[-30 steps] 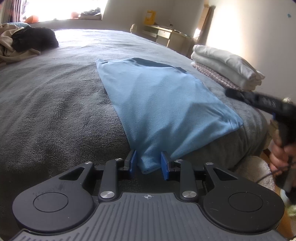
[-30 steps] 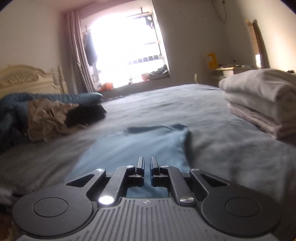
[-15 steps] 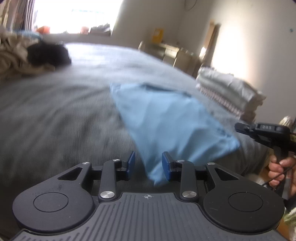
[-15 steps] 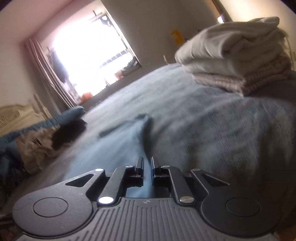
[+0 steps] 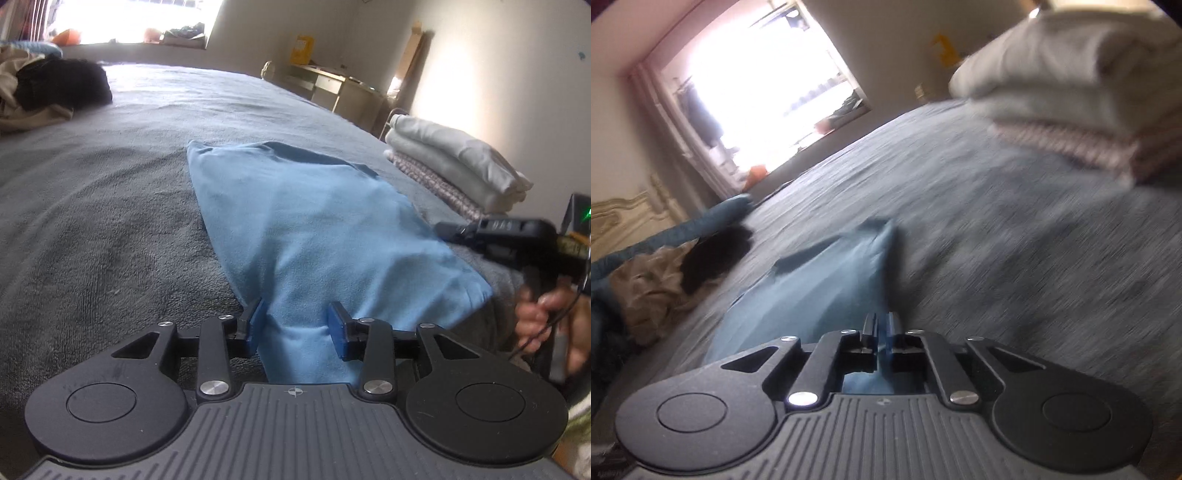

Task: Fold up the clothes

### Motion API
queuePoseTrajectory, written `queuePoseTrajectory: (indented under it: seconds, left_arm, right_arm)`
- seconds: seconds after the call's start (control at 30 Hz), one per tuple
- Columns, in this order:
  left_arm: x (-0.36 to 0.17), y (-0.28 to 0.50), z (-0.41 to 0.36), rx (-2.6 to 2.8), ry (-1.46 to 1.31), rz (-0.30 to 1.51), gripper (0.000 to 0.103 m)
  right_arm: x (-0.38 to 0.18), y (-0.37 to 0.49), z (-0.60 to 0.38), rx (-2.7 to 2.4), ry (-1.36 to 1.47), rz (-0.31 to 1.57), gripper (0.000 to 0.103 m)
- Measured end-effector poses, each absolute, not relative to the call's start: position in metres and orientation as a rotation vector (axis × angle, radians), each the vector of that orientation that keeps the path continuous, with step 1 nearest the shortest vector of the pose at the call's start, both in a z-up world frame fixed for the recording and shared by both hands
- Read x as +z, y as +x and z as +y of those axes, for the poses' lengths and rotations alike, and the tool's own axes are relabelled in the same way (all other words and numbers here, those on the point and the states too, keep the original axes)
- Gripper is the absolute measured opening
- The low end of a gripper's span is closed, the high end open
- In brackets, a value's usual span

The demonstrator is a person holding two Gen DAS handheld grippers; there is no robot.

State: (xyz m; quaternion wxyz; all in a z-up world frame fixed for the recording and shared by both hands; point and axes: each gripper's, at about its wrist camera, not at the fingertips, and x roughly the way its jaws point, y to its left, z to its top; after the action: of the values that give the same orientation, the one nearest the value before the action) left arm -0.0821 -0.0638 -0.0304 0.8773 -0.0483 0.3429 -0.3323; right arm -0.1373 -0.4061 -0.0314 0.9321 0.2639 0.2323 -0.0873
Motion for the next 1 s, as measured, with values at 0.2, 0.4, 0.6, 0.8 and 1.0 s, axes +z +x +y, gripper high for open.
queuePoseTrajectory:
  seconds: [0.2,0.4,0.6,0.8,1.0]
  left_arm:
    - [-0.031,-0.082,-0.065,-0.685,-0.106,0.717,0.037]
    - [-0.032,-0.081,-0.065,-0.685,-0.115,0.718,0.038]
    - [-0.033,-0.081,-0.063,-0.689,-0.130,0.721,0.038]
    - [-0.033,-0.081,-0.062,-0.692,-0.144,0.723,0.038]
    - [-0.034,-0.082,-0.060,-0.696,-0.150,0.719,0.038]
  right_arm:
    - [0.000,-0.085,-0.400,-0.066,0.535,0.473,0.012]
    - [-0.033,-0.009,-0.397,0.002,0.612,0.648,0.009]
    - [-0.023,-0.011,-0.420,-0.117,0.684,0.591,0.014]
    - [-0.007,0.009,-0.386,0.019,0.623,0.613,0.014]
    - [-0.031,0.045,-0.390,-0.023,0.653,0.686,0.005]
